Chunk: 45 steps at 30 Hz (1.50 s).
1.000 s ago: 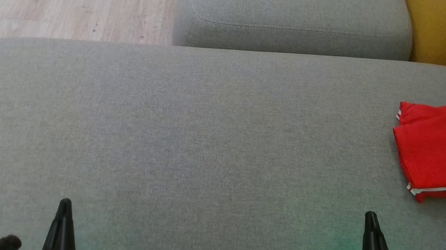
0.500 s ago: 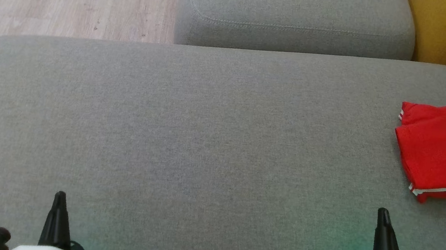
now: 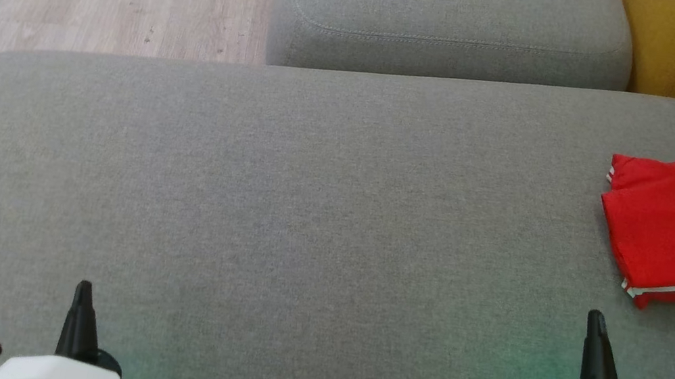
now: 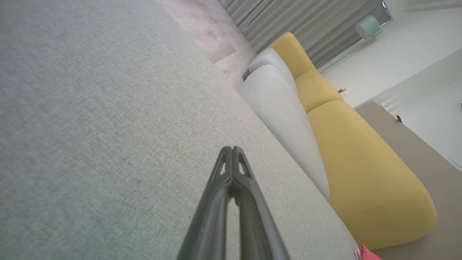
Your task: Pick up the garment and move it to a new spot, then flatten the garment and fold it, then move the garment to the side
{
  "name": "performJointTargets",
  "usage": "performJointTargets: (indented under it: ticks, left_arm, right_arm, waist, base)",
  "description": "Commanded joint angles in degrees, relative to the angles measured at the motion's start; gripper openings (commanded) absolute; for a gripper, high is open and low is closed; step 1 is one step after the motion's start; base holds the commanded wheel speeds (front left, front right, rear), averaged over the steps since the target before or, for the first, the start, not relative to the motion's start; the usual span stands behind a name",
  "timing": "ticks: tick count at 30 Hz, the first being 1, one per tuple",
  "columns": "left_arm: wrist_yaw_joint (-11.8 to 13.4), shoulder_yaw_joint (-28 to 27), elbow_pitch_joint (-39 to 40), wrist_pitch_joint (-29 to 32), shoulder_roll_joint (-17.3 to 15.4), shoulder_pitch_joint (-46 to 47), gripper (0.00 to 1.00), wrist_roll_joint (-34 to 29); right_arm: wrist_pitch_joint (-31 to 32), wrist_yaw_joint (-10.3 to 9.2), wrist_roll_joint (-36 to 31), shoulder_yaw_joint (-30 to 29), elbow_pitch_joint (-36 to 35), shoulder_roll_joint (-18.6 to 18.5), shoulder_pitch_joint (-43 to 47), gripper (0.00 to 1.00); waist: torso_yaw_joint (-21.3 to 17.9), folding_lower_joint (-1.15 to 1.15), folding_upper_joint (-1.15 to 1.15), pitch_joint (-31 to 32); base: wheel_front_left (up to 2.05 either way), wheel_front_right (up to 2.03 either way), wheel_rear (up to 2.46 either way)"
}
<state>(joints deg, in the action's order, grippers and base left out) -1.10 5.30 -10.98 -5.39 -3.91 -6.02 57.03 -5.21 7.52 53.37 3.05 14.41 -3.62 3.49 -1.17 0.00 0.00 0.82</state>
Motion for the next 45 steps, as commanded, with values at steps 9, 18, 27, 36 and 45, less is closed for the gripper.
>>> performJointTargets:
  ticks: [9, 18, 27, 36, 45]
  left_arm:
    - [-1.30, -2.79, 0.85, 1.63, -0.84, 4.32, 0.00, 6.56]
    - [-2.34, -4.10, 0.08, 3.29, -0.85, 5.89, 0.00, 12.87]
    - [-3.28, -5.31, -0.62, 4.81, -0.84, 7.31, 0.00, 18.53]
    - [-4.22, -6.54, -1.32, 6.36, -0.80, 8.72, 0.00, 24.16]
    - [-5.05, -7.65, -1.95, 7.74, -0.76, 9.98, 0.00, 29.13]
  right_arm:
    - [1.57, -0.02, 7.31, -0.83, -1.60, -1.06, -4.25, 0.00]
    - [3.21, -0.02, 14.22, -2.08, -1.39, -1.09, -5.31, 0.00]
    - [4.71, -0.02, 20.41, -3.23, -1.19, -1.08, -6.27, 0.00]
    - [6.24, -0.03, 26.58, -4.41, -0.99, -1.06, -7.24, 0.00]
    - [7.60, -0.03, 32.03, -5.48, -0.82, -1.03, -8.09, 0.00]
  waist:
    - [0.19, 0.00, 0.00, -0.16]
    - [0.39, 0.00, 0.00, -0.33]
    - [0.57, 0.00, 0.00, -0.49]
    - [0.75, 0.00, 0.00, -0.65]
    - [0.91, 0.00, 0.00, -0.78]
  base:
    - [0.00, 0.00, 0.00]
    - [0.00, 0.00, 0.00]
    - [0.00, 0.00, 0.00]
    - [0.00, 0.00, 0.00]
    - [0.00, 0.00, 0.00]
